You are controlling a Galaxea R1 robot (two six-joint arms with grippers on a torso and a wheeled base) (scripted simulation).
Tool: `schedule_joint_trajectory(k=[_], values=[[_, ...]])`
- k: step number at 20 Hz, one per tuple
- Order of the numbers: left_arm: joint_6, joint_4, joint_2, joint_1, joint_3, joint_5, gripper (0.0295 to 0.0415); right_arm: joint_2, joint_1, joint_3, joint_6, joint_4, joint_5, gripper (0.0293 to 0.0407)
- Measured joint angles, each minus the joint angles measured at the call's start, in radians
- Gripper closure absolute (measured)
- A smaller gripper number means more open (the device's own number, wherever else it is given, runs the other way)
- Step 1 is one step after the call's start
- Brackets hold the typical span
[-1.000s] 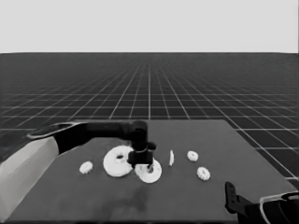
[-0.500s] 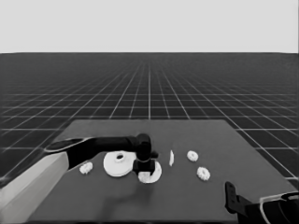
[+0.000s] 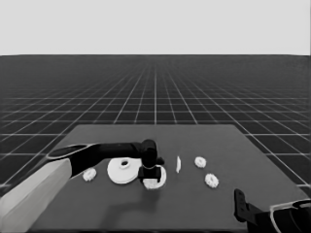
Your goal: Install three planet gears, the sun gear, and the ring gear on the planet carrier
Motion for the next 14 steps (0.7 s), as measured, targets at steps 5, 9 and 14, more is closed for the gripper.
schedule_joint_trajectory(k=[5,9,14], values=[[-0.037,-0.063,-0.012,-0.059,0.053,0.021,0.0326,0.0,0.0,0.0,0.0,0.0,0.0,0.0315],[-0.069,-0.156,-0.018,-0.159,0.095,0.031,0.0326,0.0,0.0,0.0,0.0,0.0,0.0,0.0315],[-0.071,-0.169,-0.018,-0.17,0.097,0.031,0.0326,0.0,0.0,0.0,0.0,0.0,0.0,0.0315]])
